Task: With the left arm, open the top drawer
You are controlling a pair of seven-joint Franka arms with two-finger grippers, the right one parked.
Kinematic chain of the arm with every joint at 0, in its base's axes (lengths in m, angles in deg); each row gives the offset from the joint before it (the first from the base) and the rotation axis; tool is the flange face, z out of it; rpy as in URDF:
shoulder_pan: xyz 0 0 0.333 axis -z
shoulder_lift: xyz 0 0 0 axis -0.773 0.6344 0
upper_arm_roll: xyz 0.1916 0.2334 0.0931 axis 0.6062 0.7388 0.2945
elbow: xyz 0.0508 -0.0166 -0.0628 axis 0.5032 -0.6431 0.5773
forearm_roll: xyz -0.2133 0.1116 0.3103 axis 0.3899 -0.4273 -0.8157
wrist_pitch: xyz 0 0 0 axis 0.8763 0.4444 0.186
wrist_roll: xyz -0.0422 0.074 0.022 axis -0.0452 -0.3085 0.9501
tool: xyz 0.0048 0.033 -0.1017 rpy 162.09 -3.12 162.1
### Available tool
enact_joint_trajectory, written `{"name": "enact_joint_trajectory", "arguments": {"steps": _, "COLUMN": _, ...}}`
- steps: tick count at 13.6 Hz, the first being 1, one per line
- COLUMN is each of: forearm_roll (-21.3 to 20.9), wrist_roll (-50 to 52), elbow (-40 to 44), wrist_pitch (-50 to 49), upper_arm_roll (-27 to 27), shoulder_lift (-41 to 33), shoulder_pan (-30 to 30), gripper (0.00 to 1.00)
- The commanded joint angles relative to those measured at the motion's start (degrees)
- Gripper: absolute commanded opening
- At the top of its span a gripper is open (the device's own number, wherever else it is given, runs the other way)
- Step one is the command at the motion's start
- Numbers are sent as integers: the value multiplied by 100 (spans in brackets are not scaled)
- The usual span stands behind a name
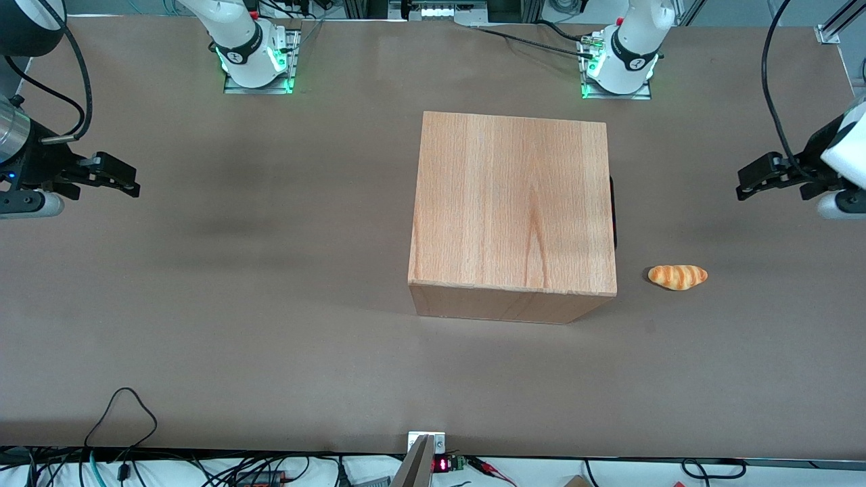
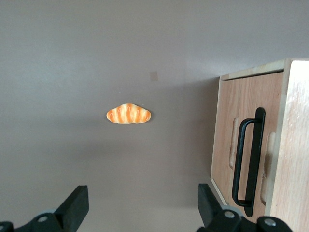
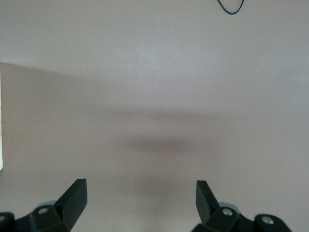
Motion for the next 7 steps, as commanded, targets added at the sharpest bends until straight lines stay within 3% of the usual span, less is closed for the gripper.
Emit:
{"name": "enact_joint_trajectory", "arguments": {"steps": 1, "forearm_roll": 108, "wrist_roll": -122, "elbow": -41, "wrist_pitch": -19, "upper_arm_roll": -4, "shoulder_lift": 254, "shoulder_pan": 127, "gripper": 100}}
{"name": "enact_joint_trajectory", "arguments": {"steps": 3, "forearm_roll": 108, "wrist_roll": -122, "elbow": -14, "wrist_pitch": -28, "upper_arm_roll": -223, "shoulder_lift": 588, "shoulder_pan": 241, "gripper": 100}}
{"name": "enact_joint_trajectory", "arguments": {"steps": 7, "forearm_roll": 547, "wrist_roll": -123, "elbow": -6, "wrist_pitch": -2, "upper_arm_roll": -242, "shoulder_lift": 1115, "shoulder_pan": 347, "gripper": 100}}
